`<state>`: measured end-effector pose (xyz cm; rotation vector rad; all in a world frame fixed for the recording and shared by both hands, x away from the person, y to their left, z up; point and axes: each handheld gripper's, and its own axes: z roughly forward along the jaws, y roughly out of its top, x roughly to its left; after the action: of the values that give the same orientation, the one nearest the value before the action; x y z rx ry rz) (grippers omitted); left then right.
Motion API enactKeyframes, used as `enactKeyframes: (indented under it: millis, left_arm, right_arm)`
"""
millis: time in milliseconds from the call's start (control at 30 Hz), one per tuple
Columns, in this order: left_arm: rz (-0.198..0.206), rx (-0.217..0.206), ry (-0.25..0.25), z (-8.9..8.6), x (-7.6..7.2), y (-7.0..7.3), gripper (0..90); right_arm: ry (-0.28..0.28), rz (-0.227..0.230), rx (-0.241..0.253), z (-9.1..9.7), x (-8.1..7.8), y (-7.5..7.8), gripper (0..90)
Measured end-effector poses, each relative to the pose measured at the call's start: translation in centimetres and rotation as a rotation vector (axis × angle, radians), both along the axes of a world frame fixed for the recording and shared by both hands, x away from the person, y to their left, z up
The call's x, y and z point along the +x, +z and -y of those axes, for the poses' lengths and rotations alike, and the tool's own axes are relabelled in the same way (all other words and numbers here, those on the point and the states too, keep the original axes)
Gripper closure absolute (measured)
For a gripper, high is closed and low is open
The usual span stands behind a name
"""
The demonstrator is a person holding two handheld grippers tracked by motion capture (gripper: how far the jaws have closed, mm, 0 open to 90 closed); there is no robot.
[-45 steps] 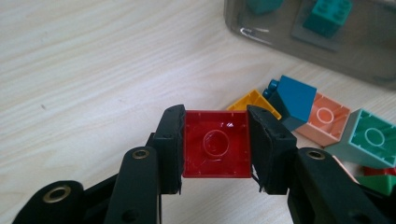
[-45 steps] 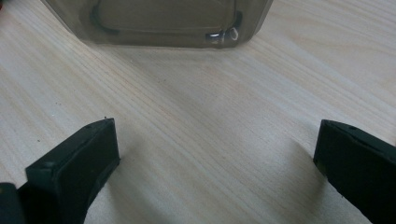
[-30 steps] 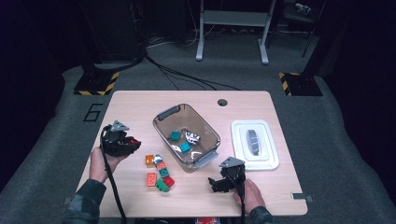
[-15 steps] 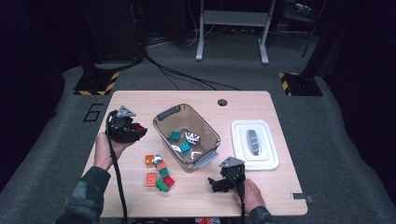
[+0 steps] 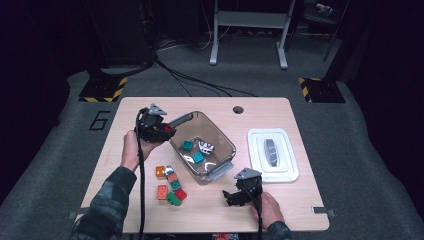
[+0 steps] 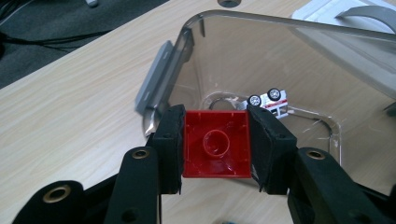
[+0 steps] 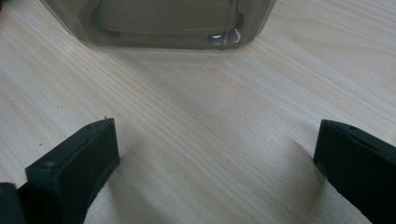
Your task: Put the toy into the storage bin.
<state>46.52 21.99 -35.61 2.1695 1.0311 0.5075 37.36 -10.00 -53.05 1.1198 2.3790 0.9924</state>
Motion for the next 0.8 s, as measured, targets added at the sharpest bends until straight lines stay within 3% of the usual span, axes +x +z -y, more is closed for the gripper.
enactKeyframes:
  millis: [200, 333, 467, 600, 667, 700, 733, 800]
  left_arm:
    - [-0.035, 0.002, -0.040, 1.7, 0.8, -1.2, 59.3]
    - [-0.076, 0.034, -0.044, 2.4, 1.3, -2.4, 59.2]
    - [-0.109, 0.058, -0.047, 2.5, 1.5, -3.1, 59.1]
    - [-0.112, 0.064, -0.045, 2.4, 1.4, -3.2, 58.3]
    - [-0.111, 0.058, -0.030, 2.4, 1.3, -3.3, 52.3]
    - [-0.111, 0.054, -0.032, 2.3, 1.2, -3.3, 43.8]
    - [-0.106, 0.049, -0.028, 2.1, 1.0, -3.2, 43.8]
    - [-0.092, 0.025, -0.026, 1.8, 0.5, -3.0, 35.4]
  right_arm:
    - [0.000, 0.000, -0.001, 0.0, 0.0, 0.0, 0.0]
    - [0.006, 0.003, -0.008, 0.1, 0.0, 0.0, 0.0]
    - [0.006, 0.003, -0.008, 0.1, 0.0, 0.0, 0.0]
    - [0.005, 0.003, -0.008, 0.1, 0.0, 0.0, 0.0]
    - [0.006, 0.003, -0.008, 0.1, 0.0, 0.0, 0.0]
    - [0.006, 0.003, -0.008, 0.1, 0.0, 0.0, 0.0]
    - [0.006, 0.003, -0.008, 0.1, 0.0, 0.0, 0.0]
    - [0.006, 0.004, -0.008, 0.1, 0.0, 0.0, 0.0]
